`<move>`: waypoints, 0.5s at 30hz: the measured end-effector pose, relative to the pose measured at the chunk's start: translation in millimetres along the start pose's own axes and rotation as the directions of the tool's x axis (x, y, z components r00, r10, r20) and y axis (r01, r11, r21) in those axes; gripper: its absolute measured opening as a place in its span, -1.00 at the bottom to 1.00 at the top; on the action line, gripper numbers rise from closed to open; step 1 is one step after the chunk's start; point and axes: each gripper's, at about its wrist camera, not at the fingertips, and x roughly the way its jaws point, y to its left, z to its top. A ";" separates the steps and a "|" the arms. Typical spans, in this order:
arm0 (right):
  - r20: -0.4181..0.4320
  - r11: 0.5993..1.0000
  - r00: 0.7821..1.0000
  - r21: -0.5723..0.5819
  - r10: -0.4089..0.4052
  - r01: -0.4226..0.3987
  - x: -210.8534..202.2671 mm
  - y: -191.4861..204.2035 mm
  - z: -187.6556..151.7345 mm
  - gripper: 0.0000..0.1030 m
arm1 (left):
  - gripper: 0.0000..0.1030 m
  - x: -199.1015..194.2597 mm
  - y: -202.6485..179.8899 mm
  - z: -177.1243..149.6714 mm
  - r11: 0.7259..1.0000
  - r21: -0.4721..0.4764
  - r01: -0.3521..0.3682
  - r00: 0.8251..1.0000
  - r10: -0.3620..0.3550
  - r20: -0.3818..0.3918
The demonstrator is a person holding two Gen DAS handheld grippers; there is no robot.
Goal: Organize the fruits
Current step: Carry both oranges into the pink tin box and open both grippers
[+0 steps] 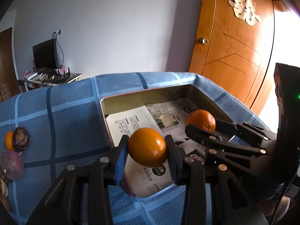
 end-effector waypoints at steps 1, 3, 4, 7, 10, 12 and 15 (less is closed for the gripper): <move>-0.004 1.000 1.000 -0.001 -0.003 0.003 0.3 -0.4 -0.1 -0.01 | -0.22 -0.5 -0.7 -0.2 1.000 0.002 -0.005 1.000 0.005 0.003; -0.003 1.000 1.000 0.001 -0.001 0.001 -0.1 -0.5 -0.7 -0.01 | -0.19 -1.4 -2.1 -0.4 1.000 0.007 -0.020 1.000 0.020 0.010; -0.002 1.000 1.000 0.005 0.000 0.000 -0.4 -1.1 -0.7 -0.01 | -0.17 -1.0 -2.0 -0.1 1.000 0.007 -0.024 1.000 0.024 0.011; -0.004 0.999 1.000 0.030 0.011 -0.011 0.2 -4.8 0.0 -0.01 | -0.03 -4.3 -1.8 0.3 1.000 0.004 -0.029 0.999 0.029 0.031; 0.013 0.997 1.000 0.071 0.022 -0.023 -2.3 -10.4 0.5 0.04 | 0.43 -11.5 -1.2 1.2 0.999 -0.007 -0.050 0.996 0.050 0.071; 0.033 0.991 0.999 0.126 0.037 -0.041 -5.5 -19.4 1.7 0.14 | 0.86 -17.3 4.2 1.3 0.996 -0.043 -0.077 0.991 0.082 0.103; 0.101 0.958 0.986 0.241 0.135 -0.156 -13.8 -37.6 2.3 0.59 | 1.00 -28.0 9.7 1.5 0.993 -0.086 -0.078 0.985 0.091 0.148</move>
